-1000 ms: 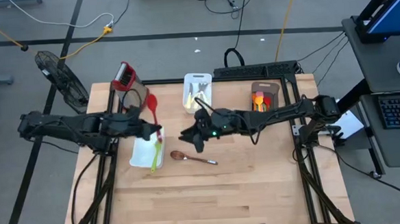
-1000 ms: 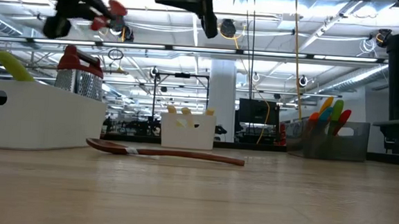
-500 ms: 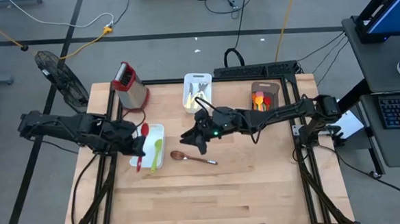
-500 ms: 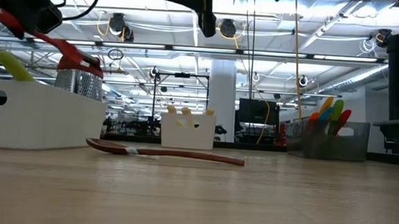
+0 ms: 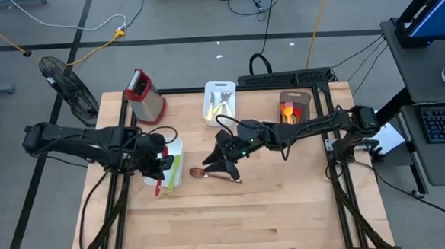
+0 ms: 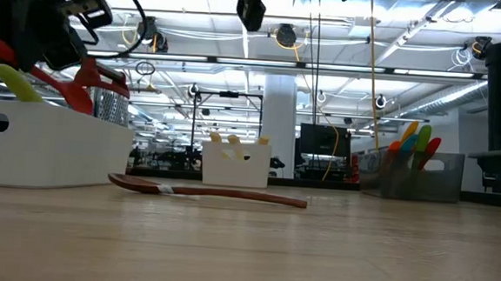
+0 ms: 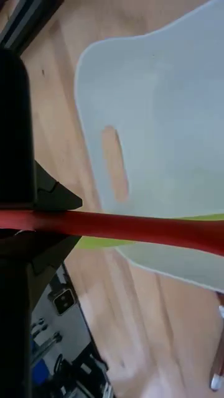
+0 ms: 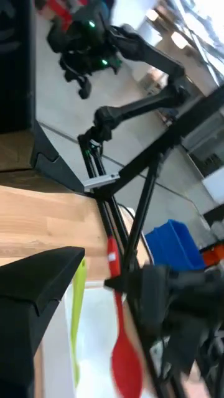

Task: Pick & Place Kitchen Items
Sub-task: Put the red serving spoon into the bottom white bin, then put the brown serving spoon into the bottom white bin

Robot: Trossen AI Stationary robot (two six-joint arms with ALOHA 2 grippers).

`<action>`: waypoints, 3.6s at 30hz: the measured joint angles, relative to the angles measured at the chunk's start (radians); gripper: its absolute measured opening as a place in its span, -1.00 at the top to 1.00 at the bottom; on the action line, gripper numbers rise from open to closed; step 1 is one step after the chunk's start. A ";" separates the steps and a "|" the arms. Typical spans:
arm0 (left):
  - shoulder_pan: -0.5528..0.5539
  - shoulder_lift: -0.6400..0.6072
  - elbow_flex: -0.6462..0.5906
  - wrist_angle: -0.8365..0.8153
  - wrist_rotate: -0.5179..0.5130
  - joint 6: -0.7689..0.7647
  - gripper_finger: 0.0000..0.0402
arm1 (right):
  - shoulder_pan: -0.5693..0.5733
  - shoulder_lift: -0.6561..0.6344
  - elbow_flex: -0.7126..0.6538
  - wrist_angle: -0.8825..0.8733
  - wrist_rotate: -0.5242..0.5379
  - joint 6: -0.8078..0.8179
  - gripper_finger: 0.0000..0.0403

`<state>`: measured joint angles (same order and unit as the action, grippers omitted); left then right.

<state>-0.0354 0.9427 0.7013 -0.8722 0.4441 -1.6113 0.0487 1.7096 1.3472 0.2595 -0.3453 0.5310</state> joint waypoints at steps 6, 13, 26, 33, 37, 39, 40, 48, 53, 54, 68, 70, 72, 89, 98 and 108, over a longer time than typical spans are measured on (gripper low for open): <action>0.079 0.054 -0.023 0.003 0.086 0.061 0.89 | 0.011 -0.002 0.000 0.013 -0.012 -0.071 0.29; 0.170 0.059 -0.058 0.003 0.156 0.099 0.89 | 0.020 -0.013 0.001 0.012 -0.053 -0.076 0.28; 0.303 0.059 -0.058 0.004 0.201 0.166 0.85 | 0.019 -0.020 0.001 0.013 -0.052 -0.076 0.28; 0.280 0.112 -0.058 0.000 0.202 0.184 0.86 | 0.019 -0.019 0.001 0.013 -0.051 -0.076 0.28; 0.274 0.163 -0.058 0.000 0.203 0.231 0.84 | 0.019 -0.019 0.001 0.013 -0.051 -0.076 0.28; 0.270 0.189 -0.058 0.002 0.206 0.247 0.78 | 0.019 -0.019 0.001 0.012 -0.051 -0.076 0.28; 0.269 0.199 -0.058 0.002 0.210 0.253 0.74 | 0.019 -0.019 0.001 0.013 -0.051 -0.075 0.28; 0.269 0.227 -0.058 0.004 0.208 0.298 0.41 | 0.018 -0.019 0.001 0.013 -0.051 -0.076 0.28; 0.270 0.200 -0.058 0.005 0.222 0.333 0.20 | 0.018 -0.019 0.001 0.011 -0.052 -0.076 0.28; 0.271 0.185 -0.058 0.005 0.224 0.336 0.18 | 0.018 -0.019 0.001 0.005 -0.052 -0.078 0.28; 0.206 -0.218 -0.058 0.016 -0.152 0.305 0.10 | 0.018 -0.019 0.001 -0.107 -0.051 -0.100 0.30; 0.178 -0.265 -0.058 0.040 -0.226 0.335 0.09 | 0.018 -0.019 0.001 -0.107 -0.049 -0.090 0.30; 0.148 -0.304 -0.058 0.088 -0.307 0.377 0.09 | 0.018 -0.019 0.001 -0.087 -0.047 -0.091 0.29; -0.089 -0.442 -0.057 0.531 -0.697 0.993 0.09 | 0.029 -0.019 0.001 -0.145 0.338 -0.415 0.31; -0.183 -0.499 -0.057 0.531 -0.737 1.130 0.09 | 0.059 -0.015 0.001 -0.188 0.402 -0.434 0.07; -0.225 -0.604 -0.057 0.524 -0.743 1.221 0.09 | 0.058 0.077 0.079 -0.335 0.424 -0.361 -0.18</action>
<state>-0.2607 0.3391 0.6441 -0.3484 -0.2987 -0.3905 0.1070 1.7865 1.4264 -0.0760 0.0783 0.1703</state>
